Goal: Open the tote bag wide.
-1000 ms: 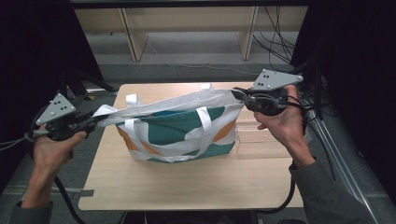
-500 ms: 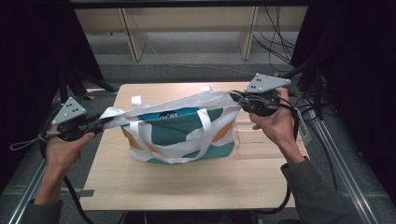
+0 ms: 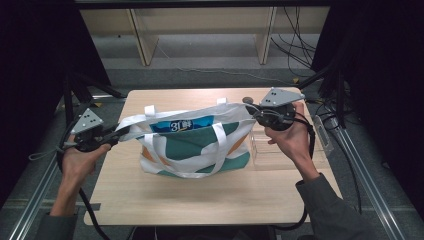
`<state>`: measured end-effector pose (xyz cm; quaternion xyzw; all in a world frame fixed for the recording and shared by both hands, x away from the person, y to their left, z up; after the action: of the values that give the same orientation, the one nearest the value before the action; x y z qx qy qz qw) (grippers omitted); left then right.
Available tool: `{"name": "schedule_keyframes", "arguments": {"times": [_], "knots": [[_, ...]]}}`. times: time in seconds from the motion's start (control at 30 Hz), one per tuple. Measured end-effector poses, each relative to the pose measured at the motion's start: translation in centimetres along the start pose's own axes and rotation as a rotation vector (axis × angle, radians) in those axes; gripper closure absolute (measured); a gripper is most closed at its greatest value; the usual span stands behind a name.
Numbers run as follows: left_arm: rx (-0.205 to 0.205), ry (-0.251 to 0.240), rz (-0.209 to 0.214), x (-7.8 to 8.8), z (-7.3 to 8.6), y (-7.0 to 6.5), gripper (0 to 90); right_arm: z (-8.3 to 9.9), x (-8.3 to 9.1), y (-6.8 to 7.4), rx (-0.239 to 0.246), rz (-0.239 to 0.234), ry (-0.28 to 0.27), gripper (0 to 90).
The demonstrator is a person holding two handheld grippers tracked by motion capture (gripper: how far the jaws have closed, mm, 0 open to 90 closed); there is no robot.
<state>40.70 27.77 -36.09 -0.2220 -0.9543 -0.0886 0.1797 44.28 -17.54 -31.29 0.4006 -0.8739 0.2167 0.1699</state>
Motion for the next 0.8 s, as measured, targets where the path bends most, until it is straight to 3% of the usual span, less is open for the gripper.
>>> {"name": "schedule_keyframes", "arguments": {"times": [0.2, 0.3, 0.37, 0.43, 0.53, 0.6, 0.67, 0.8], "knots": [[0.002, -0.053, -0.005, 0.3, -1.8, 0.2, 80.7, -0.5, 0.0, -0.4, -0.009, 0.015, -0.025, 87.0], [0.041, -0.081, -0.012, -0.1, -2.5, 0.6, 80.7, -0.5, -0.1, -1.0, -0.025, 0.026, -0.047, 87.0], [0.092, -0.101, 0.014, -0.6, -2.7, 1.0, 80.5, -0.2, -0.3, -1.4, -0.036, 0.036, -0.039, 87.0], [0.104, -0.109, 0.014, -1.0, -2.6, 1.1, 80.5, -0.1, -0.3, -1.4, -0.044, 0.034, -0.036, 86.9], [0.073, -0.064, -0.025, -1.7, -2.3, 1.0, 80.4, 0.1, -0.4, -1.2, -0.045, 0.048, -0.019, 86.9], [0.061, -0.018, -0.037, -2.4, -1.8, 0.9, 80.3, 0.2, -0.9, -1.0, -0.019, 0.057, 0.009, 86.9], [0.067, 0.008, -0.022, -3.0, -1.3, 1.0, 80.0, 0.5, -1.5, -0.6, 0.007, 0.065, 0.046, 86.9], [0.087, 0.031, 0.008, -3.7, -0.2, 0.9, 79.8, 1.2, -2.2, -0.1, -0.001, 0.056, 0.066, 86.8]]}}
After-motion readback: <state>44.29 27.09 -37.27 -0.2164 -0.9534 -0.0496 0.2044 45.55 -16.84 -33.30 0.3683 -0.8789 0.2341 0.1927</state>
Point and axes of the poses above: each handheld gripper's, and its own axes: x roughly backward along the jaws, z roughly out of its underside, y roughly to its left, the point moved 2 cm from there along -x, roughly forward along the jaws, and after that the axes turned 7 degrees about -z, right-handed, at the moved point
